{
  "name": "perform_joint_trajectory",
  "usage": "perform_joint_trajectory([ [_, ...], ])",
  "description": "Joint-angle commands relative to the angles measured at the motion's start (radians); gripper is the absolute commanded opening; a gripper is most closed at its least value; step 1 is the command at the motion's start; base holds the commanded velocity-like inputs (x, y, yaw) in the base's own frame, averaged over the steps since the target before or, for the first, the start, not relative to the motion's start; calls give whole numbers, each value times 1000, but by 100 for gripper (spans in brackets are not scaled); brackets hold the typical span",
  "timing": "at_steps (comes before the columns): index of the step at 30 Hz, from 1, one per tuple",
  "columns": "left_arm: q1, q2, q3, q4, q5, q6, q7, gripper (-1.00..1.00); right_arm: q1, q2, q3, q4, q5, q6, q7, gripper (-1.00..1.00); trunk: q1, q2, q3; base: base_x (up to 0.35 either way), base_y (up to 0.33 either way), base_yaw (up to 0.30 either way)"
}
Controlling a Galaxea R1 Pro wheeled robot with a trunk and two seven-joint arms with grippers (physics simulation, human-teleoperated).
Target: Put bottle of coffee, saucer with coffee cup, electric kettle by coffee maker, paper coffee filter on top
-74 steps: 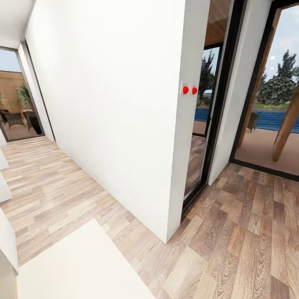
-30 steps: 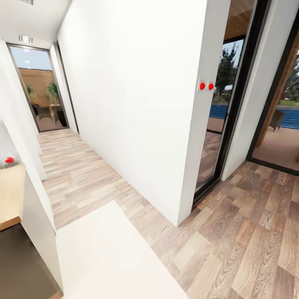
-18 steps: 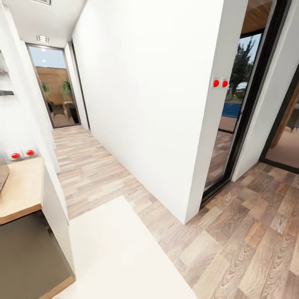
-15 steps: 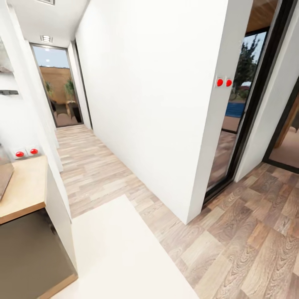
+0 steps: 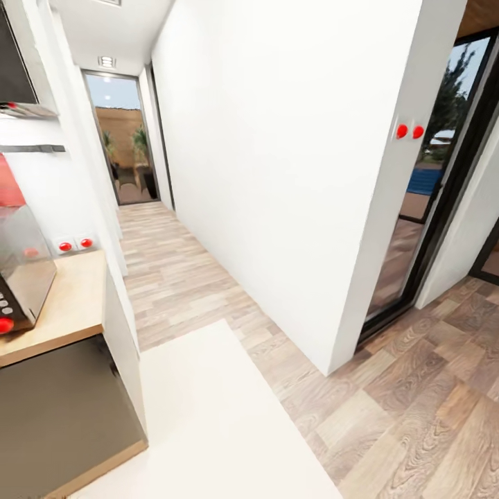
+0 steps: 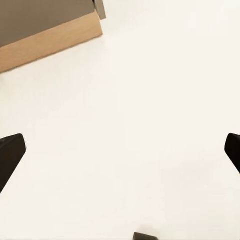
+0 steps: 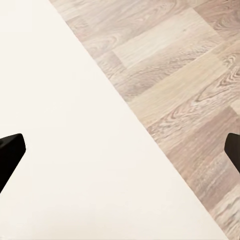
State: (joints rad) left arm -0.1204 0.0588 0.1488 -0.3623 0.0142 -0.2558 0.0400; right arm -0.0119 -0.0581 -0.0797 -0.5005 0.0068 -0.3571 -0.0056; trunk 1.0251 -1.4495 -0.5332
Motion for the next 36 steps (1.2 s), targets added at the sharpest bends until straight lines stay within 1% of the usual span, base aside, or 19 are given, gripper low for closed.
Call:
perform_joint_trajectory([
  [1,-1,0,0,1,1,-3,1,100,0,0,-1,0,1,-3,-1,100,0,0,-2,0,0,212],
  [10,-1,-1,-1,2,0,-3,1,100,0,2,0,1,1,-3,-1,100,0,0,-7,-20,1,248],
  [15,-1,-1,-1,2,0,-3,1,100,0,3,1,2,1,-3,-1,100,0,0,-7,-243,97,273],
  [21,-1,-2,-1,2,7,-3,1,100,0,3,4,2,2,-3,-1,100,0,0,-7,-203,230,273],
  [26,-1,-1,-1,2,7,-3,1,100,0,4,5,3,2,-3,-1,100,0,0,-7,-31,256,274],
  [36,-1,-3,0,2,0,-3,1,100,0,5,6,3,3,-3,-1,100,0,0,-7,-2,23,274],
])
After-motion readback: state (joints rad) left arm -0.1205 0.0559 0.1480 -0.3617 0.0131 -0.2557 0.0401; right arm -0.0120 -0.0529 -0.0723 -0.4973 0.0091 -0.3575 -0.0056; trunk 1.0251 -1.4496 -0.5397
